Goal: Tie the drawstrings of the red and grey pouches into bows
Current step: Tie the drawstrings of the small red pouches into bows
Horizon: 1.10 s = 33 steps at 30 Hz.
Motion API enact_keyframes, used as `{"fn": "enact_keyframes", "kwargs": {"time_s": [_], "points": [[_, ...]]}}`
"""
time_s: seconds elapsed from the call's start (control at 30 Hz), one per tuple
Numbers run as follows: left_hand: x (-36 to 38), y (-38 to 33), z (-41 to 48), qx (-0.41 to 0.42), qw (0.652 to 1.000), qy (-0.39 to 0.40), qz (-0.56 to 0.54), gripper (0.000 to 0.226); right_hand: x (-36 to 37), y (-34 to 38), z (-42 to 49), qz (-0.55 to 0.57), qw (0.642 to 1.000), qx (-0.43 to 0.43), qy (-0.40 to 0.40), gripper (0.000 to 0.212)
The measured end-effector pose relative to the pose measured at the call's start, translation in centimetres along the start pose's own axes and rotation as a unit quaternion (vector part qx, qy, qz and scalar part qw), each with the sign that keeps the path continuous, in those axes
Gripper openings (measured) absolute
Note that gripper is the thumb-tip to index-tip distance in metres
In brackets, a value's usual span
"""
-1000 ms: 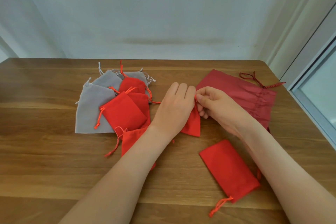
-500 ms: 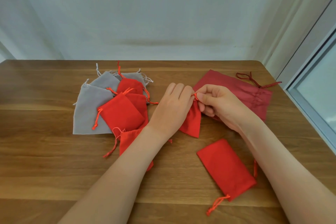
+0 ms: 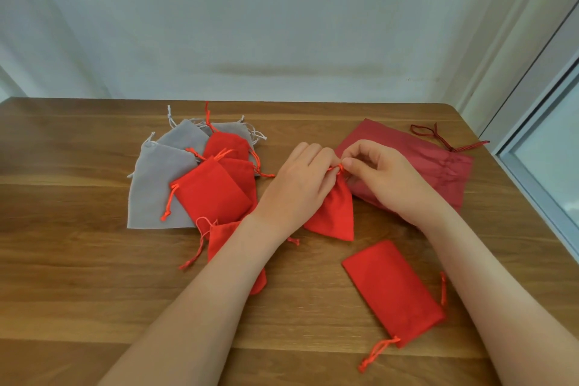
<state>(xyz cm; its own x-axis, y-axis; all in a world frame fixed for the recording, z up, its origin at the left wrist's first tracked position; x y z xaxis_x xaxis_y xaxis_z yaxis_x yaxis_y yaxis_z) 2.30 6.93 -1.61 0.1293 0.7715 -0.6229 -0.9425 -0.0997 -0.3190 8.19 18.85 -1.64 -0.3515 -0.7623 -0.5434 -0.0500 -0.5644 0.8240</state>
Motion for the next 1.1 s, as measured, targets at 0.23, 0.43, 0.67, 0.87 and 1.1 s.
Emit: {"fn": "enact_keyframes", "kwargs": {"time_s": [0.23,0.43,0.67,0.87,1.1], "points": [[0.0,0.3,-0.1,-0.02,1.0,-0.007,-0.016,0.017,0.0,0.7,-0.4,-0.098,0.993,-0.069,-0.021,0.003],[0.0,0.5,-0.3,-0.05,0.998,-0.024,-0.026,0.012,0.3,0.8,-0.3,-0.066,0.992,-0.106,-0.034,0.014],[-0.2,0.8,-0.3,-0.06,0.997,-0.041,-0.038,0.013,1.0,0.1,-0.1,0.063,0.998,-0.026,-0.009,0.022],[-0.2,0.8,-0.3,-0.056,0.997,-0.045,-0.037,0.015,1.4,-0.6,-0.1,0.16,0.986,0.05,-0.015,0.014],[-0.1,0.2,-0.1,-0.017,0.999,-0.035,-0.022,0.016,1.4,-1.1,0.1,0.211,0.974,0.078,0.001,0.013]]}}
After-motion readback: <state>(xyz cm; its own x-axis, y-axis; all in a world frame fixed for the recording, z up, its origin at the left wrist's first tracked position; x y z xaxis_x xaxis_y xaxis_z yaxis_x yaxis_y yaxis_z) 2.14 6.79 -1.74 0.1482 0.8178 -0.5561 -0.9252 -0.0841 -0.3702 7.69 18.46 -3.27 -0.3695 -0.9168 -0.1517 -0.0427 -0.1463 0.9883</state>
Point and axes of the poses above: each hand's wrist, its own z-axis towards the middle knuckle, its own x-axis out of the palm, y = z × x, the point moved 5 cm from there along z, towards the middle knuckle, and after that the axes turned 6 degrees about -z, right-handed, at the moved point
